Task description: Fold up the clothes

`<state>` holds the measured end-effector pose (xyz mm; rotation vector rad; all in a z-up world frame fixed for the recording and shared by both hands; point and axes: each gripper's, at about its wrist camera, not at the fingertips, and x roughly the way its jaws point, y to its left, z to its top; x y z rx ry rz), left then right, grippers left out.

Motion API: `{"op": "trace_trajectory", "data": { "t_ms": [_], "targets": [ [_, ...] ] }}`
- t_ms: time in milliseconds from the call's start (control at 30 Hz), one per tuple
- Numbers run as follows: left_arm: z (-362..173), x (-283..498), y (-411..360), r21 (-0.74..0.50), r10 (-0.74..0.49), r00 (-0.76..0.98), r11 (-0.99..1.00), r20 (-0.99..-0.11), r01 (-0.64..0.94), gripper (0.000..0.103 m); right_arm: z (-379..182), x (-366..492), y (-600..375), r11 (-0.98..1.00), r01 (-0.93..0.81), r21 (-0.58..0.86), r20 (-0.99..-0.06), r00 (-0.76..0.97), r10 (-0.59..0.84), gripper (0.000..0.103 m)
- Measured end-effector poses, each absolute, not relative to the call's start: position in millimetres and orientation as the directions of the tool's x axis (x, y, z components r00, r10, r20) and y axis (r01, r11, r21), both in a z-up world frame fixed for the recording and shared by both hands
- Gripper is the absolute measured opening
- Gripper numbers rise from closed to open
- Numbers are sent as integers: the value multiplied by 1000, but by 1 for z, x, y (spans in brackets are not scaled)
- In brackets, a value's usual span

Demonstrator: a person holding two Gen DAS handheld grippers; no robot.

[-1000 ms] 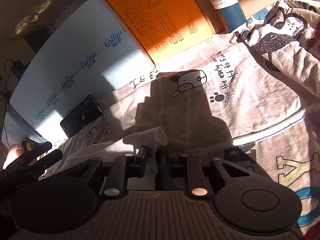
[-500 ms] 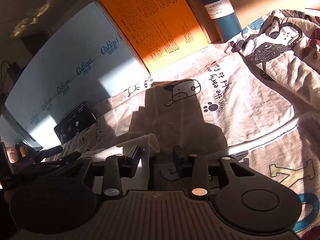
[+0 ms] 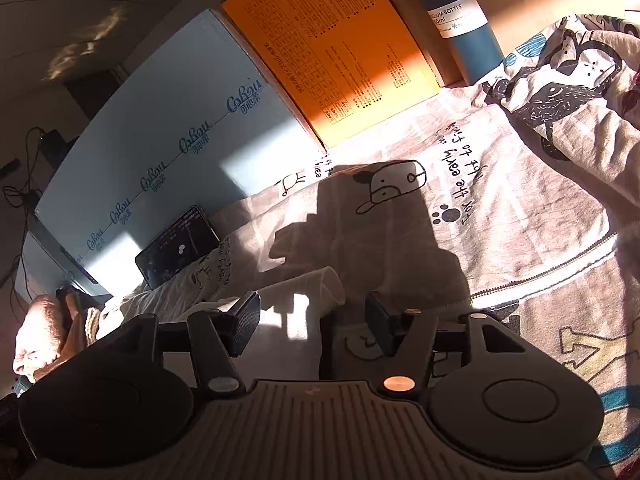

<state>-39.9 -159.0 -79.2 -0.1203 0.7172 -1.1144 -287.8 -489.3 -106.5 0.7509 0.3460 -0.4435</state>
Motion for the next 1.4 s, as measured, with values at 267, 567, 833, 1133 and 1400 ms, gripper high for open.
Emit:
{"op": "trace_trajectory", "data": {
  "t_ms": [267,567,833,1133,1400],
  "targets": [
    [-96,-62,-137,-510,-841,165,456,-515,730,96,-108,-292,-494,627,450,636,-413,885,-217,74],
    [-102,-81,-131,-558,-867,67,375,-493,740,97,-114,-289,-501,611,399,684,-416,901,-122,84],
    [-108,-88,-142,-623,-894,-29,289,-447,727,100,-115,-249,-496,670,253,697,-414,906,88,90],
    [-111,-92,-156,-609,-891,31,334,-453,720,62,-114,-216,-459,763,154,628,-457,866,201,41],
    [-105,-94,-164,-525,-850,119,420,-513,740,32,-106,-224,-452,787,177,590,-448,883,138,19]
  ]
}}
